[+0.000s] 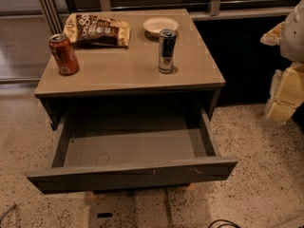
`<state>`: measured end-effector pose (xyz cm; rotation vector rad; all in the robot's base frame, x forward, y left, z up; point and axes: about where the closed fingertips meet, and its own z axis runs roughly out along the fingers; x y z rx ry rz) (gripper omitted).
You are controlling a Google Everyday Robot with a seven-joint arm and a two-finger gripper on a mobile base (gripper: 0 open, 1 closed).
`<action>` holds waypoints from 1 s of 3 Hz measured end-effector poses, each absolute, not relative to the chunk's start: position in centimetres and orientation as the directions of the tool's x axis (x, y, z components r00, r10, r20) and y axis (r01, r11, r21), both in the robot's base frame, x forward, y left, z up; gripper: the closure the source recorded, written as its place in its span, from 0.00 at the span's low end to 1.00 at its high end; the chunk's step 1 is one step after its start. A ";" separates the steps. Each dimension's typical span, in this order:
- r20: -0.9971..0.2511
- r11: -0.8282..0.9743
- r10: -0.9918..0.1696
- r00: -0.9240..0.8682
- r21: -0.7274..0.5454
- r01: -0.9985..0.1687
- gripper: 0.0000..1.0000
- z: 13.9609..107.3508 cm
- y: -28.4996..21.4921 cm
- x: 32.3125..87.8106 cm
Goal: Place redbull can into top drawer
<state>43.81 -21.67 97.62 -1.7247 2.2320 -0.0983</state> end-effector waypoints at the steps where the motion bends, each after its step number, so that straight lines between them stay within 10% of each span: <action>1: -0.207 0.270 -0.953 -0.222 -0.246 -0.931 0.00 97.6 -21.7 43.8; 3: -0.327 0.309 -0.923 -0.203 -0.314 -0.898 0.00 97.6 -19.9 51.1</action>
Offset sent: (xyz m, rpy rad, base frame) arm 0.0690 0.0115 -0.0006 0.0950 -0.1066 -0.0354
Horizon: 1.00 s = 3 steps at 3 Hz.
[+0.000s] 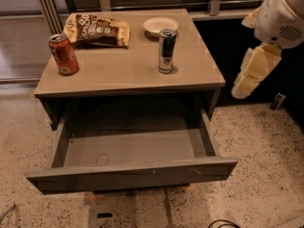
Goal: Place redbull can into top drawer
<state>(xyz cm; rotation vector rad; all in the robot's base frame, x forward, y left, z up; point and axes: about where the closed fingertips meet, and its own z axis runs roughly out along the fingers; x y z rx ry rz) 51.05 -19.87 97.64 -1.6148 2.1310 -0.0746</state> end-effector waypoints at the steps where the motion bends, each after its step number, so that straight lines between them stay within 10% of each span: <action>1: -0.447 0.322 -0.882 -0.149 -0.341 -0.883 0.00 97.7 -18.5 57.1; 3: -0.475 0.335 -0.868 -0.147 -0.341 -0.878 0.00 97.9 -18.5 58.3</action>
Offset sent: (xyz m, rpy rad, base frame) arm 0.0516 0.0116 0.0000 0.0989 -0.0634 0.0236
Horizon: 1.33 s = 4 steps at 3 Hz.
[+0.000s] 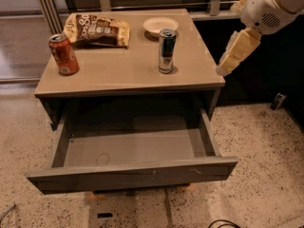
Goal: Place redbull can into top drawer
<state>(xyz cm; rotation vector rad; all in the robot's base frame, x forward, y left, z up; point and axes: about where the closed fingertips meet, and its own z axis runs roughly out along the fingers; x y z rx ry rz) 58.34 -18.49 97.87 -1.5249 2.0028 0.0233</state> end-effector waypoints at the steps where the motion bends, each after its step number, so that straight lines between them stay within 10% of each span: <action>1: -0.551 0.383 -0.818 -0.167 -0.303 -0.873 0.00 95.9 -18.0 60.6; 4: -0.767 0.384 -0.632 -0.109 -0.188 -0.904 0.00 93.6 -10.5 69.1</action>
Offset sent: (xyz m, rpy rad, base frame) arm 0.0950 0.0416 -0.0441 0.3391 -0.0027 -0.0179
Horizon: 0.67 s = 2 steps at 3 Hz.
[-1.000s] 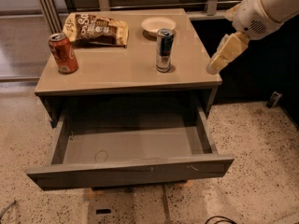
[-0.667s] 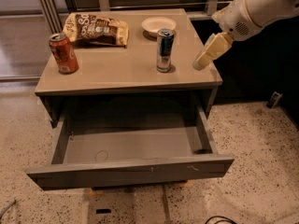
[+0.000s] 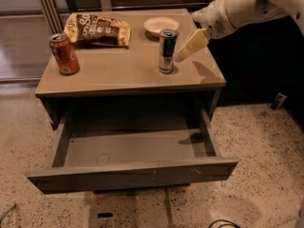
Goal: Place redbull can into top drawer
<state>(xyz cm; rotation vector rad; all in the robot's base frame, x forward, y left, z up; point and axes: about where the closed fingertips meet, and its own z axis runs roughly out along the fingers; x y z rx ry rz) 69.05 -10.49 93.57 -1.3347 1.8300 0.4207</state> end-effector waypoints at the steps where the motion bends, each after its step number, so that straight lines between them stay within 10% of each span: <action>1: -0.782 0.348 -0.616 -0.095 -0.162 -0.923 0.00 92.6 -8.2 69.9; 2: -0.779 0.313 -0.618 -0.103 -0.124 -0.942 0.00 90.1 -6.0 71.4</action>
Offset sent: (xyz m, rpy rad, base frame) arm 0.0219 0.0464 -0.0348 0.0379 0.0672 0.0896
